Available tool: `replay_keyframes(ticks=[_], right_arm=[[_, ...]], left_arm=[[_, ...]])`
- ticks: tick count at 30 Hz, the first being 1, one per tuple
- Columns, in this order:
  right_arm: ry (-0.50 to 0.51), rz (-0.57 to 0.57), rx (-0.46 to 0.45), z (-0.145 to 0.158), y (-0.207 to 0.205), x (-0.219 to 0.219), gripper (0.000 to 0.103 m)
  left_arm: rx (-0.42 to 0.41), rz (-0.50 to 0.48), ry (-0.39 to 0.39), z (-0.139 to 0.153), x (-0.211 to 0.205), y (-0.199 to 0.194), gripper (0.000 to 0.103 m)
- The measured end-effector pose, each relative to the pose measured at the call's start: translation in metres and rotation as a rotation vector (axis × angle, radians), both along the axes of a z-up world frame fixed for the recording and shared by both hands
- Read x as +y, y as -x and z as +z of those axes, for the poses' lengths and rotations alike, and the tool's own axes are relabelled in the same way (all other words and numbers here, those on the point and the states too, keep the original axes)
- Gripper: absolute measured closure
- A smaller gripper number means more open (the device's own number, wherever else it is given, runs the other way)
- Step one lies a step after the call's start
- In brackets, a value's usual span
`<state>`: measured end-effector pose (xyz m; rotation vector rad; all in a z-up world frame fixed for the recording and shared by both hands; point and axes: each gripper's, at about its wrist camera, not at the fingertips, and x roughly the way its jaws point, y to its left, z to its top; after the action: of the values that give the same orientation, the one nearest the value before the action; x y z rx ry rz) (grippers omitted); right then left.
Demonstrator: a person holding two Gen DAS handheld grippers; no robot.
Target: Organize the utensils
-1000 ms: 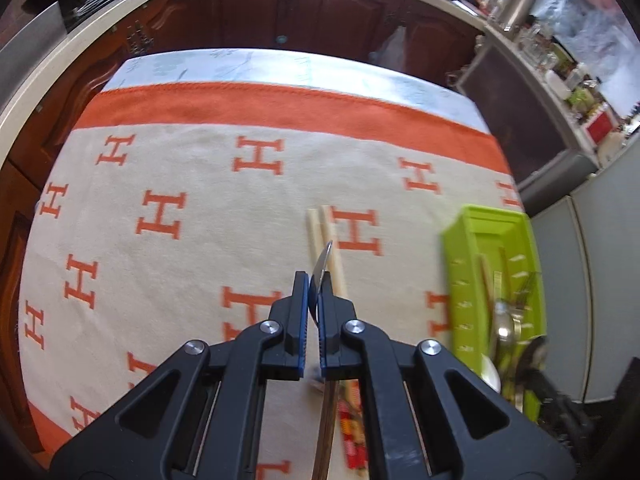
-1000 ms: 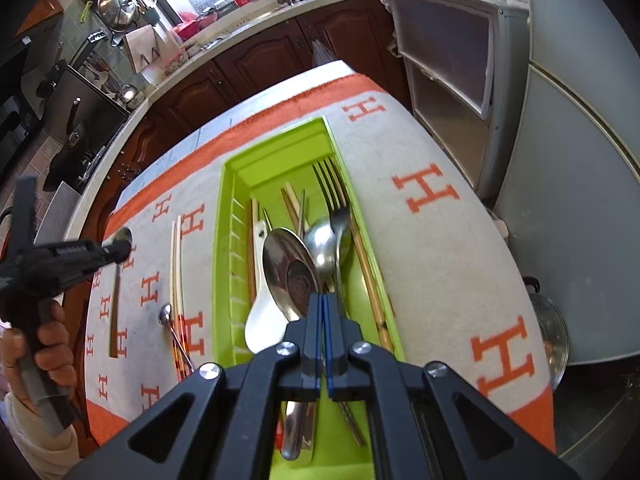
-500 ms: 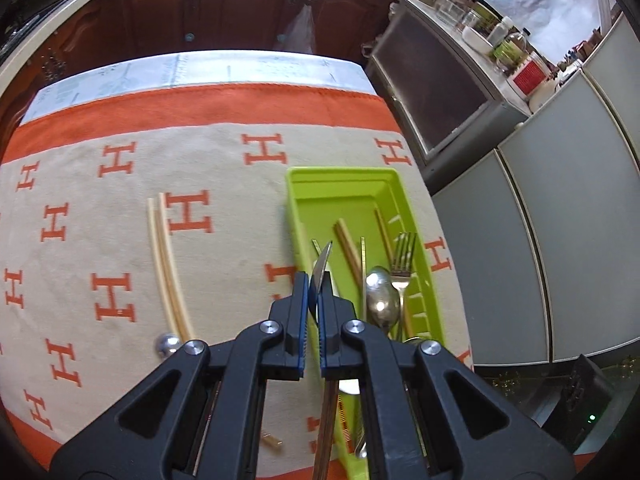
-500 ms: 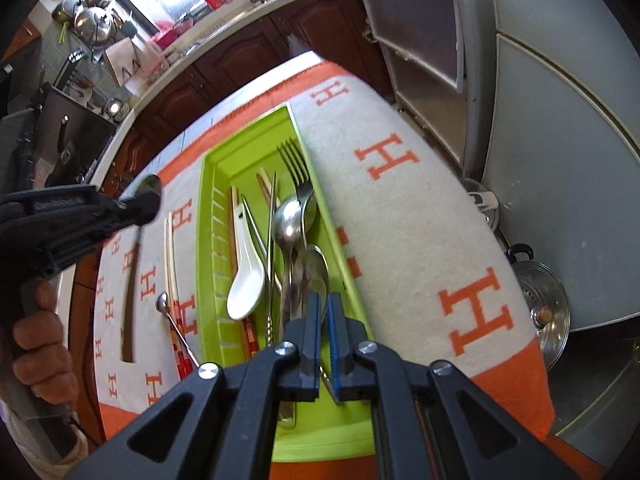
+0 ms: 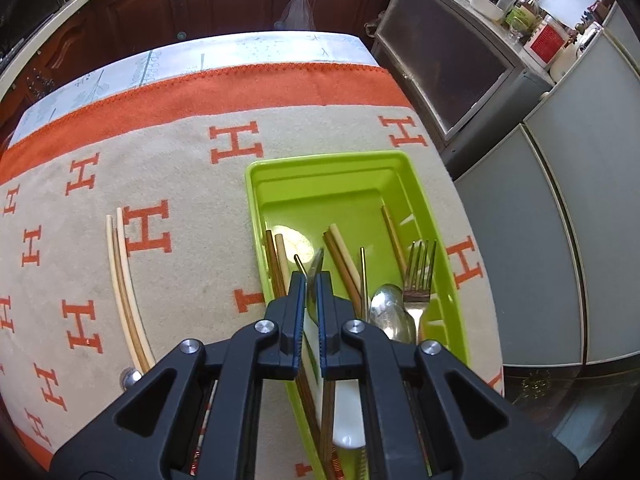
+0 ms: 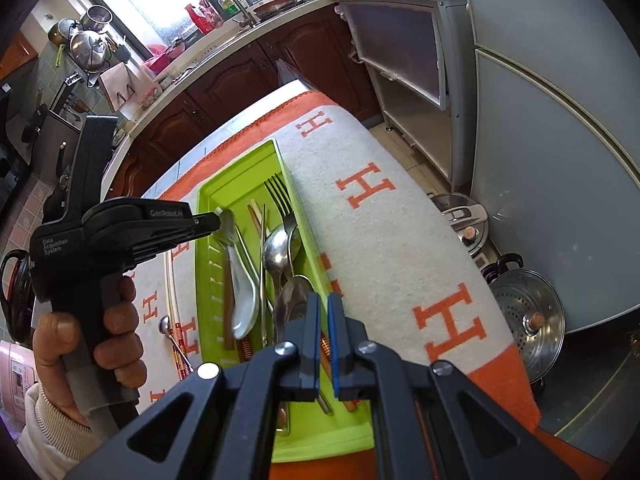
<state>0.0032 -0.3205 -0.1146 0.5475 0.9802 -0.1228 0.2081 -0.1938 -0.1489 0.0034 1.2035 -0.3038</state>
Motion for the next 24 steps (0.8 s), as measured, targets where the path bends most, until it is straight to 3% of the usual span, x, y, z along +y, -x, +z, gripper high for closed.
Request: replay_keyframes(ticks=[6, 12, 24], right_arm=[[0.006, 0.003, -0.017, 0.006, 0.000, 0.004, 0.098], [0.011, 0.037, -0.027, 0.012, -0.001, 0.015, 0.098], [-0.016, 0.216, -0.054, 0.017, -0.012, 0.073, 0.098]], left_arm=[[-0.044, -0.030, -0.018, 0.028, 0.018, 0.019, 0.101], [-0.048, -0.017, -0.037, 0.048, 0.065, 0.044, 0.101], [-0.006, 0.147, -0.078, 0.034, 0.184, 0.093, 0.100]])
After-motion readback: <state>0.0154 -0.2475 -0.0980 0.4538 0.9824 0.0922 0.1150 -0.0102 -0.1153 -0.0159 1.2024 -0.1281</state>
